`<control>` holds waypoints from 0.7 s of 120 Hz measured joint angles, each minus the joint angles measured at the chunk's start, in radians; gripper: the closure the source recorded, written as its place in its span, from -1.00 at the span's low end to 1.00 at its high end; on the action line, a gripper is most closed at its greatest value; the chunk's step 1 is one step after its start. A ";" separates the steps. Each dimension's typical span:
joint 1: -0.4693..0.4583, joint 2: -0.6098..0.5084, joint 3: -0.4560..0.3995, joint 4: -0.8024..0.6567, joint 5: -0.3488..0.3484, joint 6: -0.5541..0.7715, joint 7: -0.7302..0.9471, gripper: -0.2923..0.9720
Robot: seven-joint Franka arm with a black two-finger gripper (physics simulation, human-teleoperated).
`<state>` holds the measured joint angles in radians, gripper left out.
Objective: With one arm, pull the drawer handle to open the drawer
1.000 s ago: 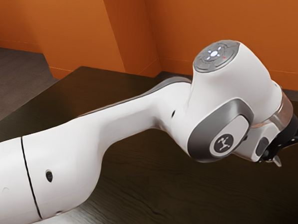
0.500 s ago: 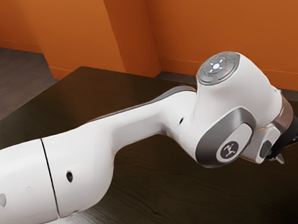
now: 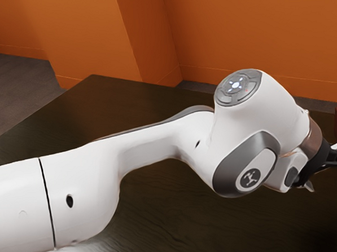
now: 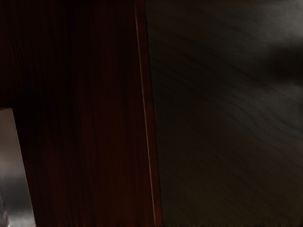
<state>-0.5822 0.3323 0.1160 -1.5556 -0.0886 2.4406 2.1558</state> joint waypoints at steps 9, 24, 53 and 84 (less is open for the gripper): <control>0.001 -0.025 0.002 -0.026 0.001 0.001 0.000 -0.52; 0.001 -0.053 0.002 -0.073 -0.001 0.003 0.001 -0.55; 0.025 -0.124 0.008 -0.157 0.005 0.003 0.002 -0.54; 0.048 -0.212 0.011 -0.269 0.005 0.004 0.002 -0.52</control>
<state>-0.5338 0.1204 0.1269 -1.8245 -0.0838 2.4441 2.1576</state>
